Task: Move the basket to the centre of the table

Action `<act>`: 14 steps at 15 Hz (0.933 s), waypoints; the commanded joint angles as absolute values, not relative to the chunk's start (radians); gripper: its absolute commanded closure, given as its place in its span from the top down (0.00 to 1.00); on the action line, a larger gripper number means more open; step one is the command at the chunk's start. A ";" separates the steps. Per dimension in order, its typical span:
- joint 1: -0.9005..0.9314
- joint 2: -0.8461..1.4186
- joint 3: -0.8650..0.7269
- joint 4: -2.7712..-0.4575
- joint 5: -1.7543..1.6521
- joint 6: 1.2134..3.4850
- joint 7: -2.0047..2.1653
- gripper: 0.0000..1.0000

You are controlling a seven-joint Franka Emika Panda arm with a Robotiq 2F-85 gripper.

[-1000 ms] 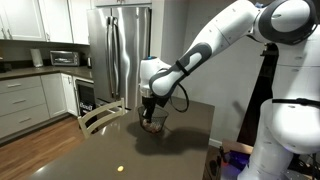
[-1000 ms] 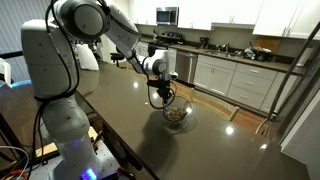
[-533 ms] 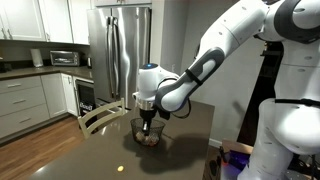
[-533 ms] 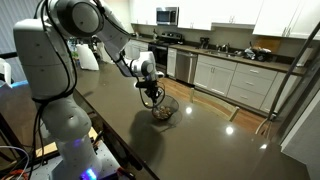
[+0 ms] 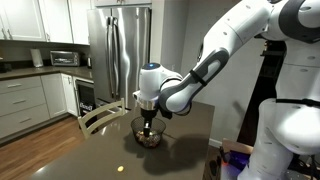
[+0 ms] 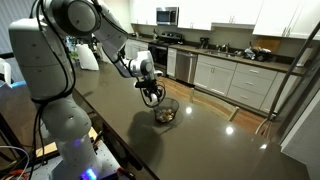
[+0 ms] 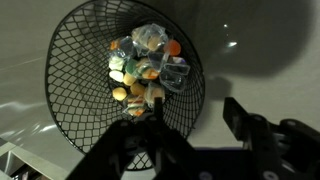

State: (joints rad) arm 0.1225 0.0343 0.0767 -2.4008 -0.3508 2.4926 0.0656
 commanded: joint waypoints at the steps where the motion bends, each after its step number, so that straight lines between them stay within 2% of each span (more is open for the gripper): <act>1: 0.118 -0.039 0.091 -2.399 -0.280 2.444 0.016 0.94; 3: 0.118 -0.060 0.093 -2.369 -0.238 2.403 0.021 1.00; 11: 0.114 -0.037 0.103 -2.111 -0.159 2.048 0.164 1.00; 13: 0.110 -0.034 0.099 -2.084 -0.151 2.001 0.219 1.00; 14: 0.114 -0.058 0.100 -2.128 -0.176 2.052 0.169 1.00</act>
State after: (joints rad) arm 0.1220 -0.0582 0.0909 -2.1280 -0.1762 2.0518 0.1707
